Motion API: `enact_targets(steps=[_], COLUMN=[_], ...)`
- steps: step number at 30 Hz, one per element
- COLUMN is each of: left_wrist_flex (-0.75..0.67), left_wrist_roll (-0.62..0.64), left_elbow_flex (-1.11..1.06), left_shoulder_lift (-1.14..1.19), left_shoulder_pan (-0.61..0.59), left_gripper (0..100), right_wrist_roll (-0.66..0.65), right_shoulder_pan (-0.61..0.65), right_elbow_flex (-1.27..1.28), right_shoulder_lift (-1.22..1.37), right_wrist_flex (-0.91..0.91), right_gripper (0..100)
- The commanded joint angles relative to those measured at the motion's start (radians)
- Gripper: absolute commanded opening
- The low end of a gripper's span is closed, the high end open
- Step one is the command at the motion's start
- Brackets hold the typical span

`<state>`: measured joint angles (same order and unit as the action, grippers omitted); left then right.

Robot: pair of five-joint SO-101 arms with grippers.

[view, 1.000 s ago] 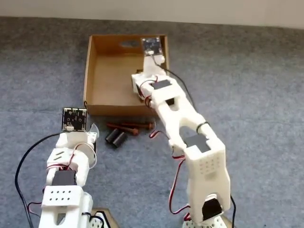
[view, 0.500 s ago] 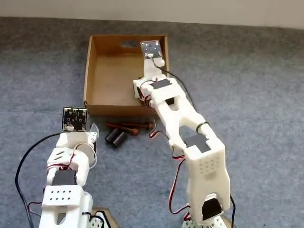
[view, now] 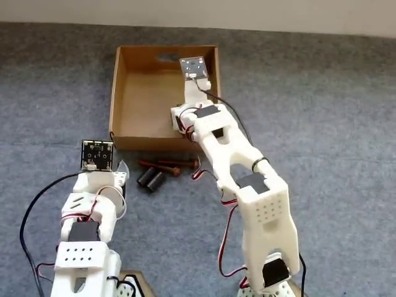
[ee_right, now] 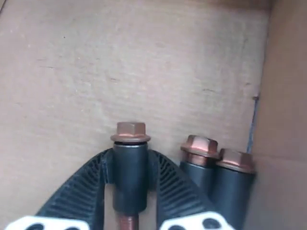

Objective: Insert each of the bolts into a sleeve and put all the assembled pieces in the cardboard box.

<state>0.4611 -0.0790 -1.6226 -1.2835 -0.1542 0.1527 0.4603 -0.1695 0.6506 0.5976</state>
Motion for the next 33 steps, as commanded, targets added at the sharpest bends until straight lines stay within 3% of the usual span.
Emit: enact_targets(steps=[1, 10, 20, 26, 33], left_wrist_flex=[-0.018, -0.018, -0.018, -0.018, -0.018], left_wrist_roll=[-0.005, -0.005, -0.005, -0.005, -0.005], left_elbow_flex=[0.007, 0.007, 0.007, 0.007, 0.007], left_shoulder_lift=[-0.019, -0.019, -0.019, -0.019, -0.019], left_shoulder_pan=[-0.002, -0.002, -0.002, -0.002, -0.002], left_gripper=[13, 13, 13, 13, 13], right_wrist_roll=[0.009, 0.009, 0.009, 0.009, 0.009], right_shoulder_pan=[-0.025, -0.061, -0.067, -0.064, -0.064], right_elbow_flex=[-0.016, -0.016, -0.159, -0.259, -0.369], right_shoulder_lift=[0.001, 0.002, 0.007, 0.007, -0.001], right_wrist_flex=[0.012, 0.018, 0.242, 0.357, 0.443], right_gripper=[0.6, 0.6, 1.1, 14.2, 14.5])
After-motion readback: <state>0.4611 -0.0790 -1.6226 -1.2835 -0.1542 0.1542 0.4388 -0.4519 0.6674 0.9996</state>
